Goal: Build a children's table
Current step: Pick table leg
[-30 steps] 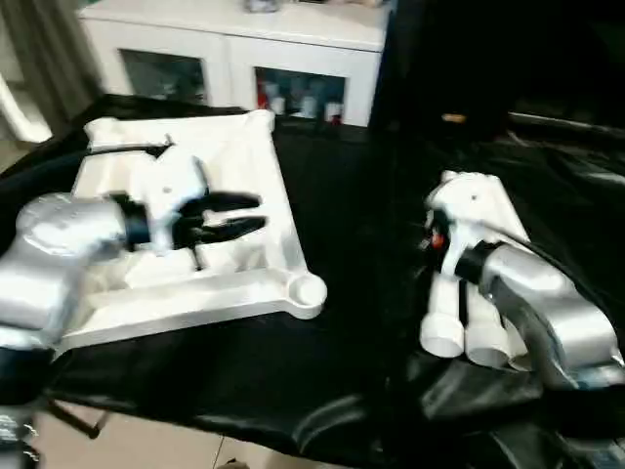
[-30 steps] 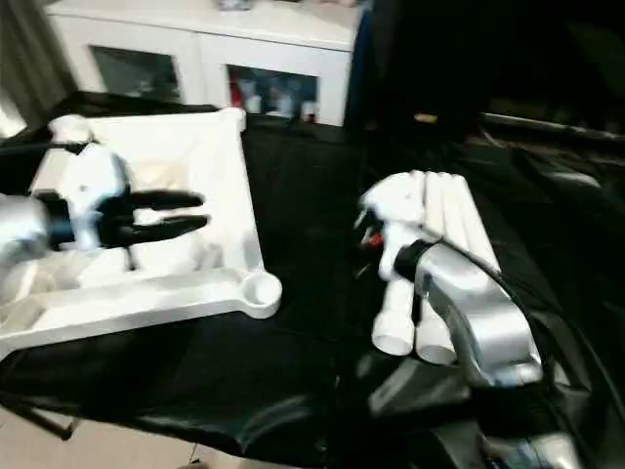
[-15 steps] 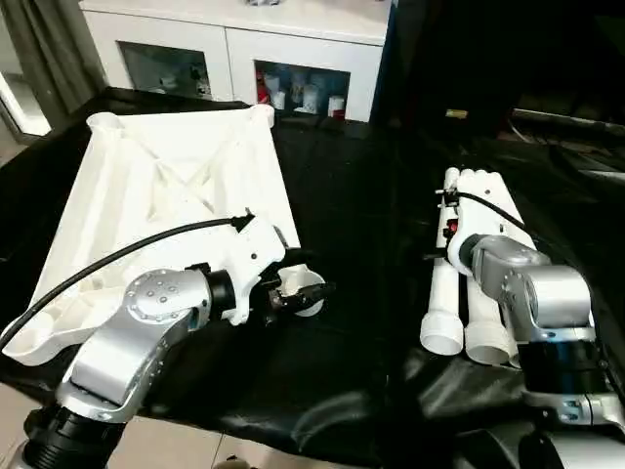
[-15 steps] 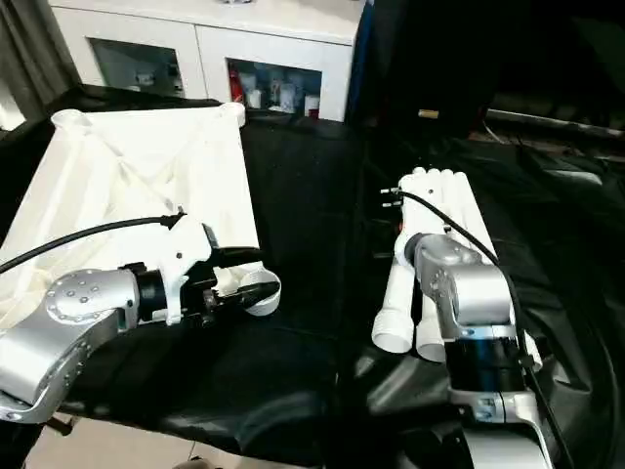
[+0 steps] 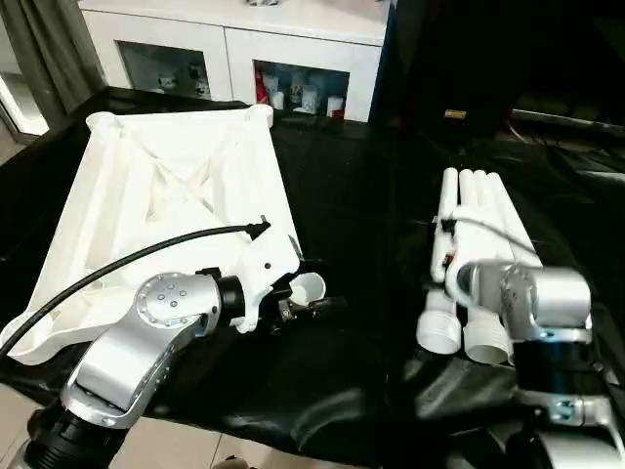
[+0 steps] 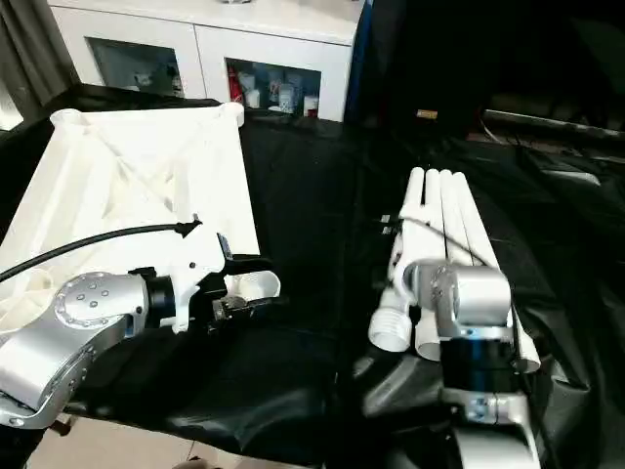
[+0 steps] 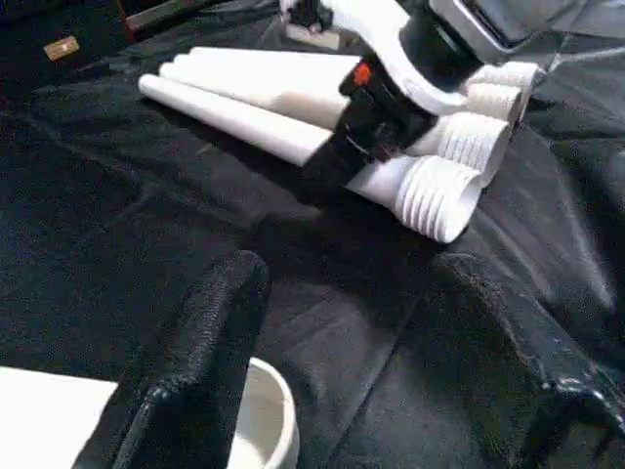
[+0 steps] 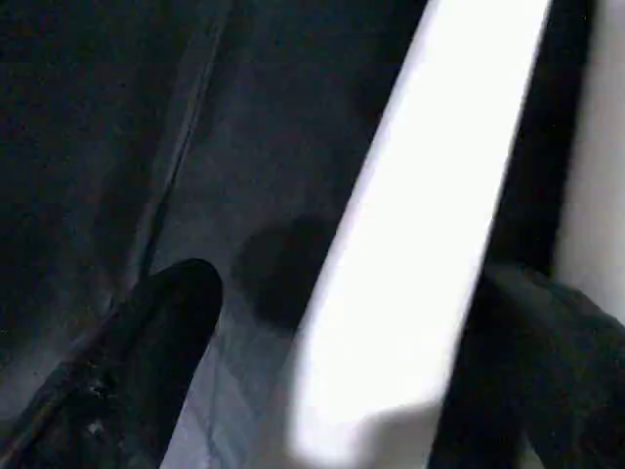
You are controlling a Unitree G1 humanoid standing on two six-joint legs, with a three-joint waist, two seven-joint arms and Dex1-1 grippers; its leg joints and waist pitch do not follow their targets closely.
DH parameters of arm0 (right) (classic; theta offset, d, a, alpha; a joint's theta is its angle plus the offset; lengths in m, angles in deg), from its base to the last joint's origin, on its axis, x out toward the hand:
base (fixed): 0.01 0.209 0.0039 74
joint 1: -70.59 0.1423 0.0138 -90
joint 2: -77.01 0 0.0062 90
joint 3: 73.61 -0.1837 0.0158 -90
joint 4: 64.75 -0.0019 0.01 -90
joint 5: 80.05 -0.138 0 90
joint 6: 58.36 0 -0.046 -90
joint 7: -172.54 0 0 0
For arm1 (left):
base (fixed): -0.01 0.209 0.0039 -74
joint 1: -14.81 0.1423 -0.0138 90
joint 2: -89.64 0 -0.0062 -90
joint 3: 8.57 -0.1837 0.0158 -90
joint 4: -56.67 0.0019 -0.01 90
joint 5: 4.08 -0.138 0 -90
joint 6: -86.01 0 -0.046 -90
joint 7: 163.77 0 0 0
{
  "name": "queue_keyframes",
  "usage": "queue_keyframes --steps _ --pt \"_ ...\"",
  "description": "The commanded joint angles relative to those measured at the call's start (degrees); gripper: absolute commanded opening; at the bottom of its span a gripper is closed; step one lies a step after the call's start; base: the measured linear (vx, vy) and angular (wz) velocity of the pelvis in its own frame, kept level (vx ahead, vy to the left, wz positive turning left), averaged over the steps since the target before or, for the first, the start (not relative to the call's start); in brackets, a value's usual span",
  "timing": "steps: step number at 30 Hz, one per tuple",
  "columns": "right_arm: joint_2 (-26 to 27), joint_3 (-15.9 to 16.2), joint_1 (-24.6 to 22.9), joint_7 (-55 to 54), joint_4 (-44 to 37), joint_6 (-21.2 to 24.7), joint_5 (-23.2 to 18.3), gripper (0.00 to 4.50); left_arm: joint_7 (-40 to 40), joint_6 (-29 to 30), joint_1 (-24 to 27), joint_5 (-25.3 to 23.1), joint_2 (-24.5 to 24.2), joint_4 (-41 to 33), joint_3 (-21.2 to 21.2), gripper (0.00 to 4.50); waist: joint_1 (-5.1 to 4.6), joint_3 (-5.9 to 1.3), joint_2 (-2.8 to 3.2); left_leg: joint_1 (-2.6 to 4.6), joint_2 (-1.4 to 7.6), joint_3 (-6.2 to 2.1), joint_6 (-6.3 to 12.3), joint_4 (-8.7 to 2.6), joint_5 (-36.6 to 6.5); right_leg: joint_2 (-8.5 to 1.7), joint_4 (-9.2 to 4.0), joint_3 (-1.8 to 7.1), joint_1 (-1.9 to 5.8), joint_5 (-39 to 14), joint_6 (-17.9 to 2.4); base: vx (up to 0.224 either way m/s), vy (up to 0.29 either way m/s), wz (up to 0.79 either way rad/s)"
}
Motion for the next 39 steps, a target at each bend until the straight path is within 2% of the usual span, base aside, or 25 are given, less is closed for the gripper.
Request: queue_keyframes --steps 1,3,4,5,9,11,12,16,17,21,25,26,27,29,36,39 --pt "-0.1 -0.5 -0.2 -0.3 -0.6 1.6 -0.3 4.50 -0.3 0.6 -0.6 0.0 -0.4 -1.4 -0.5 3.07 -0.03 -3.41 -0.27 0.64 2.41 -0.58 -2.04 -3.96 -0.3 -3.97 -3.68 2.99 2.91 4.0 -9.1 0.000 0.000 0.00" --pt "0.1 -0.6 -0.2 -0.3 -0.4 2.2 -0.5 4.50 -0.4 0.8 -0.6 0.1 -0.5 -1.5 -0.5 3.07 -0.04 -3.35 -0.31 0.60 2.42 -0.57 -2.41 -4.02 -0.8 -4.01 -3.77 2.99 2.91 3.2 -8.8 0.000 0.000 0.00" --pt "0.4 -1.0 -0.2 -0.4 -0.4 2.6 -0.6 4.50 -0.3 1.0 -0.7 0.1 -0.5 -1.5 -0.5 3.07 -0.05 -3.36 -0.58 0.60 2.40 -0.54 -2.40 -4.03 -0.8 -4.01 -3.79 2.99 2.96 3.1 -8.7 0.000 0.000 0.00" --pt "0.7 -1.4 -0.1 -0.4 -0.4 3.0 -0.7 4.21 -0.3 1.2 -0.8 0.0 -0.5 -1.4 -0.4 3.13 0.03 -3.38 -0.49 0.58 2.40 -0.58 -2.38 -4.03 -0.6 -4.08 -3.72 3.02 2.96 3.2 -8.7 0.000 0.000 0.00" --pt "1.5 -2.9 0.2 -0.6 0.4 3.6 -0.9 4.02 -0.4 2.0 -0.9 -0.2 -0.8 -1.4 -0.9 3.13 0.03 -3.42 -0.51 0.64 2.44 -0.66 -2.90 -4.11 -0.6 -4.04 -3.67 2.94 2.87 3.7 -8.4 0.000 0.000 0.00" --pt "1.5 -3.0 0.2 -0.6 0.5 3.7 -0.9 3.77 -0.4 2.1 -0.9 -0.2 -0.8 -1.5 -0.9 3.13 0.05 -3.44 -0.51 0.71 2.46 -0.66 -3.04 -4.11 -0.5 -4.05 -3.66 2.92 2.83 3.9 -8.3 0.000 0.000 0.00" --pt "1.5 -3.0 0.4 -0.5 0.8 3.8 -1.1 3.67 -0.5 2.3 -0.9 0.0 -1.0 -1.9 -1.0 3.13 0.07 -3.45 -0.75 0.73 2.45 -0.62 -3.08 -4.10 -0.5 -4.06 -3.65 2.93 2.87 4.3 -8.3 0.000 0.000 0.00" --pt "1.7 -3.3 0.7 -0.4 1.0 4.0 -1.2 3.30 -0.9 1.8 -1.0 -0.7 -1.6 -2.2 -1.3 3.13 0.08 -3.38 -0.92 0.68 2.43 -0.62 -3.01 -4.10 -0.2 -4.06 -3.59 2.92 2.88 4.7 -8.3 0.000 0.000 0.00" --pt "1.8 -3.4 0.8 -0.4 1.0 4.1 -1.1 3.21 -0.9 1.8 -1.0 -0.7 -1.6 -2.2 -1.3 3.40 0.09 -3.42 -0.90 0.69 2.42 -0.61 -3.05 -4.08 -0.1 -4.07 -3.57 2.93 2.91 4.7 -8.3 0.000 0.000 0.00" --pt "2.0 -4.0 1.6 -0.4 2.1 3.2 -1.2 2.86 0.8 3.0 -1.2 -2.1 -1.6 -1.7 -1.4 3.65 0.01 -3.37 -1.14 0.66 2.40 -0.60 -3.09 -4.10 -0.3 -4.09 -3.63 2.93 2.96 4.4 -8.4 0.000 0.000 0.00" --pt "1.8 -4.7 2.4 -0.1 3.3 2.4 -1.5 2.59 3.5 2.6 -1.8 -5.2 -1.6 -0.1 -2.1 3.90 0.08 -3.39 -1.10 0.76 2.47 -0.63 -3.20 -4.09 -0.4 -4.10 -3.64 2.95 2.91 4.1 -8.1 0.000 0.000 0.00" --pt "1.6 -4.7 2.6 0.0 3.7 2.2 -1.5 2.50 3.9 1.9 -1.8 -5.8 -1.6 0.2 -2.0 3.98 0.06 -3.39 -1.15 0.74 2.43 -0.63 -3.20 -4.09 -0.2 -4.10 -3.63 2.94 2.95 4.2 -8.1 0.000 0.000 0.00" --pt "1.5 -4.7 2.6 0.0 3.8 2.2 -1.5 2.34 4.3 1.3 -1.6 -6.2 -1.6 0.2 -2.0 4.25 0.10 -3.44 -1.12 0.72 2.41 -0.63 -3.14 -4.03 0.1 -4.15 -3.59 2.95 2.97 4.6 -8.2 0.000 0.000 0.00" --pt "1.6 -5.2 2.7 -0.3 3.9 2.0 -1.4 2.16 4.2 1.1 -1.3 -5.6 -1.3 0.3 -1.5 4.36 0.15 -3.47 -1.12 0.69 2.43 -0.64 -3.06 -3.99 0.5 -4.13 -3.52 2.94 2.99 5.4 -8.3 0.000 0.000 0.00" --pt "2.7 -8.5 3.5 -1.2 4.1 1.0 -2.0 1.90 6.8 1.3 -1.0 -4.6 1.8 0.9 0.7 4.50 0.17 -3.51 -1.13 0.65 2.41 -0.60 -2.74 -3.94 0.1 -4.13 -3.52 2.92 3.07 5.7 -9.2 0.000 0.000 0.00" --pt "4.1 -11.6 4.1 1.5 2.2 -3.6 -5.9 1.89 12.0 -0.7 -3.0 -5.5 6.1 4.0 2.8 4.50 0.17 -3.56 -1.13 0.68 2.51 -0.56 -2.32 -3.87 -1.4 -4.25 -3.69 2.96 3.07 5.0 -9.2 0.000 0.000 0.00"
